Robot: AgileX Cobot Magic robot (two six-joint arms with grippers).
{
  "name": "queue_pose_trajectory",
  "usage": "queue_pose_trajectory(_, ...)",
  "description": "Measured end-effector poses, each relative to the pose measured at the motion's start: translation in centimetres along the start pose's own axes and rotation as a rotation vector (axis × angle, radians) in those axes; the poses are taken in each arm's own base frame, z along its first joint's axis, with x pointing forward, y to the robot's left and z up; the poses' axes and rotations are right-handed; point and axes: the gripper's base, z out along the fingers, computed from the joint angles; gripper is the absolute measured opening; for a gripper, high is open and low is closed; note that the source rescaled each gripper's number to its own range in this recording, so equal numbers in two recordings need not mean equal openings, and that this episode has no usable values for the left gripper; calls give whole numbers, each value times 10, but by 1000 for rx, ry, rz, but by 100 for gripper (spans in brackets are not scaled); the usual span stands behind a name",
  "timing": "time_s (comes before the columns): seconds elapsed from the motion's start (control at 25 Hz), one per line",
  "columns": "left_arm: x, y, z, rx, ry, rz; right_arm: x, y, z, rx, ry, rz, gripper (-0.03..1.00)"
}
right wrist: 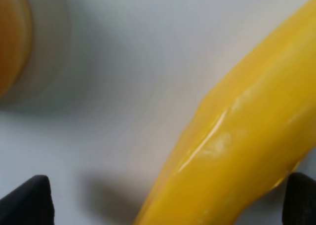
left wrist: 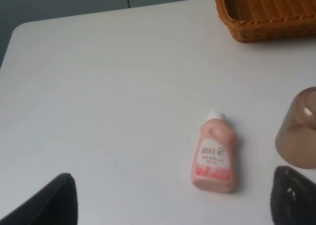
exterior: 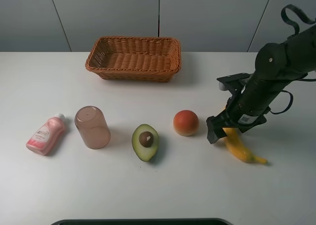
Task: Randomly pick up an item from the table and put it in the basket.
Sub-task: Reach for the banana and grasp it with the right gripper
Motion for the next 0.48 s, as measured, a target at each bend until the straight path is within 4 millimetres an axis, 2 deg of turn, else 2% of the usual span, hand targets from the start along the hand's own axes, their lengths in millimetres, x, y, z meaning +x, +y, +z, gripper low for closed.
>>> queue_pose_trajectory(0.28, 0, 0, 0, 0, 0, 0, 0, 0, 0, 0, 1, 11, 99)
queue_pose_trajectory(0.36, 0, 0, 0, 0, 0, 0, 0, 0, 0, 0, 1, 25, 84)
queue_pose_trajectory(0.48, 0, 0, 0, 0, 0, 0, 0, 0, 0, 0, 1, 38, 33)
